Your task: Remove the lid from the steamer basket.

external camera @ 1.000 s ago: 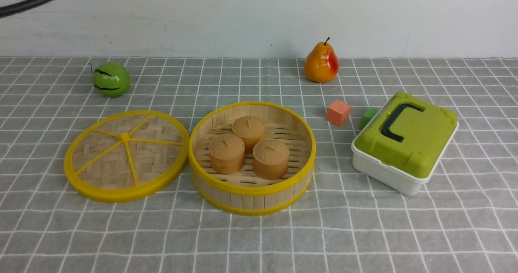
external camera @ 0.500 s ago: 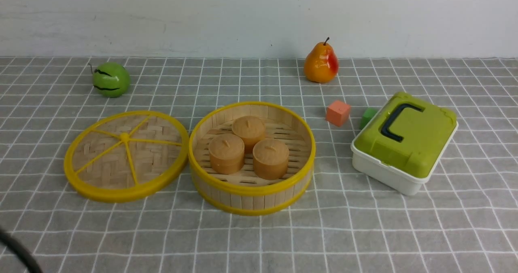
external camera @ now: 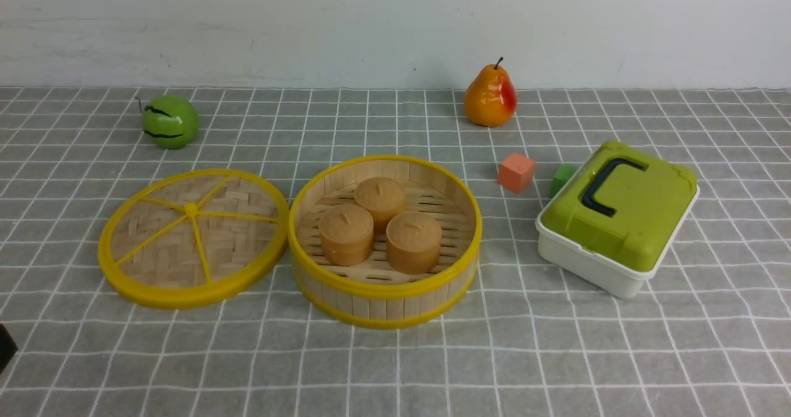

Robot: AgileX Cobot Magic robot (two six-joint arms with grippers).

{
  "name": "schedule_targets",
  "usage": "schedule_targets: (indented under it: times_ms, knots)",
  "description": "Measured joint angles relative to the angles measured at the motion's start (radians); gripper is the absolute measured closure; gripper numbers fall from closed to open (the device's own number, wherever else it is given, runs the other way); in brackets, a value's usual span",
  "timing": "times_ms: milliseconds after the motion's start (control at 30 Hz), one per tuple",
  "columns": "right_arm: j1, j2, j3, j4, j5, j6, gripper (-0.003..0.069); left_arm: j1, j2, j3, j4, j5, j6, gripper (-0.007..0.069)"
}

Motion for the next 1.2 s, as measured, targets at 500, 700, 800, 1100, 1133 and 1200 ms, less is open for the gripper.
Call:
schedule_targets:
  times_ms: [500, 700, 800, 1100, 1133, 1200]
  knots:
    - [0.000, 0.000, 0.000, 0.000, 0.000, 0.000, 0.0418, 0.001, -0.158, 0.285, 0.496, -0.119, -0.501, 0.0637]
    - [0.000, 0.000, 0.000, 0.000, 0.000, 0.000, 0.0418, 0.001, -0.160, 0.335, 0.484, 0.027, -0.506, 0.0637]
    - [0.000, 0.000, 0.000, 0.000, 0.000, 0.000, 0.0418, 0.000, -0.160, 0.337, 0.473, 0.046, -0.448, 0.0637]
    - [0.000, 0.000, 0.000, 0.000, 0.000, 0.000, 0.0418, 0.000, -0.160, 0.337, 0.473, 0.046, -0.421, 0.0637]
    - [0.000, 0.000, 0.000, 0.000, 0.000, 0.000, 0.0418, 0.000, -0.160, 0.337, 0.473, 0.047, -0.421, 0.0637]
    - [0.000, 0.000, 0.000, 0.000, 0.000, 0.000, 0.0418, 0.000, -0.160, 0.337, 0.473, 0.047, -0.420, 0.0637]
